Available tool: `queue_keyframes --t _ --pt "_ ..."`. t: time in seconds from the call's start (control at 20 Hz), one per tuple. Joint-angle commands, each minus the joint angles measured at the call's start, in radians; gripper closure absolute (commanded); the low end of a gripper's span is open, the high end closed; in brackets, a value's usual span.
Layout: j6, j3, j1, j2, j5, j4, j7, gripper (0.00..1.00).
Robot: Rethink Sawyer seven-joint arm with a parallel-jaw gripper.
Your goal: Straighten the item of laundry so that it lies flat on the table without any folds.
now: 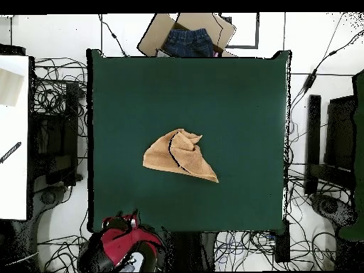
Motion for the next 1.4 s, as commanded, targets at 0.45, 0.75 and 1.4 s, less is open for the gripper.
queue_keyframes --t 0.45,0.75,1.4 --pt "-0.059 -0.017 0.026 0.056 0.105 -0.031 0.187 0.00" --pt "-0.086 -0.009 -0.008 0.082 0.080 -0.037 0.173 0.00" --pt "-0.123 0.050 -0.182 0.102 -0.045 -0.028 0.103 0.00"
